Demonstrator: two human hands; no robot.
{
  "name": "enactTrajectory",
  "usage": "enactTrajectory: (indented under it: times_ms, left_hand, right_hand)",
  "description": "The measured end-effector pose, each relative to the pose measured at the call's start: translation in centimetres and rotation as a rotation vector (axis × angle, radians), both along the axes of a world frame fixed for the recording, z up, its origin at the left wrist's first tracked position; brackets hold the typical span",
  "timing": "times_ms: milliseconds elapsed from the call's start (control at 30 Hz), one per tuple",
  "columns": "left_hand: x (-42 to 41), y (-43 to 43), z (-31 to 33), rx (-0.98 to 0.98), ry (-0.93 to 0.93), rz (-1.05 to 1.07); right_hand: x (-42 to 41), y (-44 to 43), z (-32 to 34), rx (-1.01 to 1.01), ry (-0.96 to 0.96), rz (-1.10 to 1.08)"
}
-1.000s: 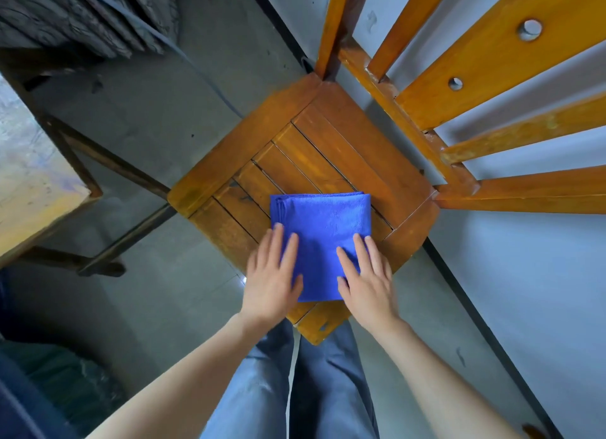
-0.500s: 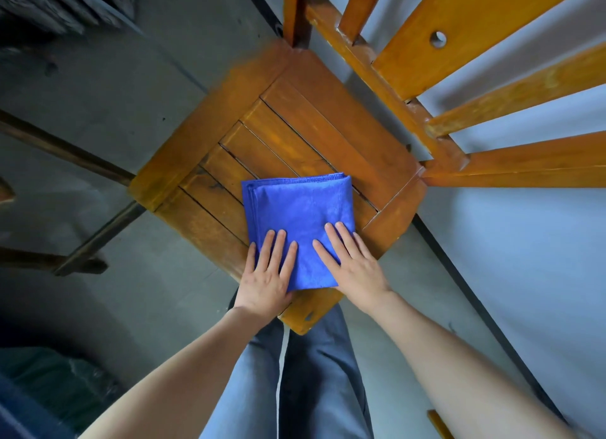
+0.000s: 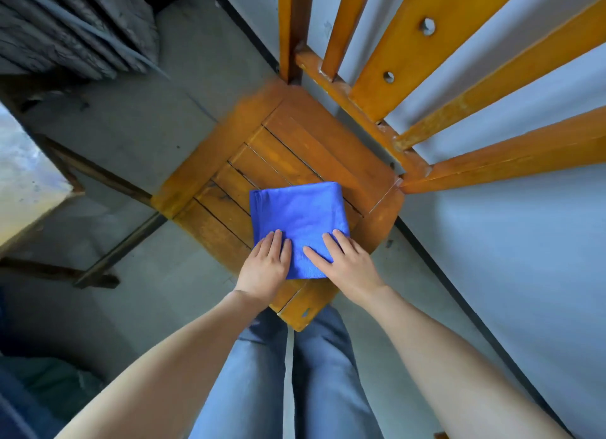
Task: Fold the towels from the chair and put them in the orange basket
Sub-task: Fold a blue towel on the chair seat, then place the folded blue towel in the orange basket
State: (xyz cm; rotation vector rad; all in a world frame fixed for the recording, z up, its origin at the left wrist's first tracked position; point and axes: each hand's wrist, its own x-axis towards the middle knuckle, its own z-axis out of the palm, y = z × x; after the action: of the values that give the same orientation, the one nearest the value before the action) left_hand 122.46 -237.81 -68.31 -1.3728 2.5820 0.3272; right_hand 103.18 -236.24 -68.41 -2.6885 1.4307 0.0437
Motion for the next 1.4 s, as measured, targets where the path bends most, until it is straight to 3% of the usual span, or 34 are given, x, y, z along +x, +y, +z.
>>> enactTrajectory:
  times_ms: [133,267,500,833,1033,1400]
  left_hand:
    - [-0.4,-1.6,5.9,-0.035,0.017,-0.005]
    - [-0.9,-3.6,13.0,-0.062,0.038,-0.025]
    - [-1.5,-7.8,26.3,-0.331,0.118,-0.062]
    - [-1.3,-14.8,43.3,-0.704,0.194,-0.109]
    - [-1.2,-15.9,48.8,-0.84,0.248,-0.168]
    - [1.0,-16.8,53.3,-1.039,0.329,-0.142]
  right_hand:
    - [-0.6,-2.0,5.4,-0.094,-0.066,0.019]
    - [-1.7,-4.7,13.3,-0.154,-0.012,0.087]
    - [-2.7,-8.6,28.2,-0.293,0.118,0.114]
    - [-3.9,-14.1,45.4,-0.78,0.137,0.125]
    - [-4.3,-15.3,49.7,-0.961,0.124,0.155]
    - [-2.4,-17.9,54.2,-1.187,0.069,0.316]
